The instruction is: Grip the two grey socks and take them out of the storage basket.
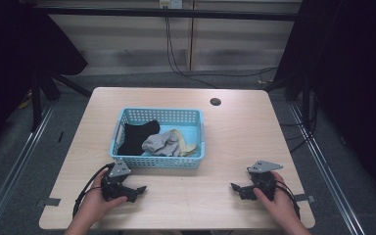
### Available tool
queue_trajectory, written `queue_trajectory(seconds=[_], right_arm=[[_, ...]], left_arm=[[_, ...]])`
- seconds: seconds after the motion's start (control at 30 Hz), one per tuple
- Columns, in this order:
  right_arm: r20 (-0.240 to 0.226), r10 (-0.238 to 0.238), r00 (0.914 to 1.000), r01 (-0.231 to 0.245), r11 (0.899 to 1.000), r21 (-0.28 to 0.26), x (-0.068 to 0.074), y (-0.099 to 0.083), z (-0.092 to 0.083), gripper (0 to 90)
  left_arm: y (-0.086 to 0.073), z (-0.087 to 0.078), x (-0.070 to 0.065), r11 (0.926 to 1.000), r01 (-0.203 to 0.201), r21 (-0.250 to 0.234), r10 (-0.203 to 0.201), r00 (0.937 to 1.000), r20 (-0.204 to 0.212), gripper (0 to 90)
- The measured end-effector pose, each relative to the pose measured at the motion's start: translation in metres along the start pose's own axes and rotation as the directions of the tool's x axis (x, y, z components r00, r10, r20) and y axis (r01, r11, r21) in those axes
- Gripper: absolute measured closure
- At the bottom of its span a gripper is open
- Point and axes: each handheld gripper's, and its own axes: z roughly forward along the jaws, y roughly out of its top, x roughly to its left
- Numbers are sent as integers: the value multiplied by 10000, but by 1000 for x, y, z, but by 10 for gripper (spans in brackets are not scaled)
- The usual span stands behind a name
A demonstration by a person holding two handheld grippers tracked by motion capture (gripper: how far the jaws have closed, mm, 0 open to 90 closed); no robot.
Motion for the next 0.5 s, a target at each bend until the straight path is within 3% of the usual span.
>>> queue_trajectory(seconds=[0.2, 0.5], right_arm=[[3, 16, 10000, -16, 10000, 5, 0, 0, 0, 107], [3, 12, 10000, -12, 10000, 0, 0, 0, 0, 107]], left_arm=[[2, 1, 0, 9998, 55, 170, -55, 10000, -3, 81], [12, -1, -2, 9939, 18, 1101, -27, 10000, 80, 105]])
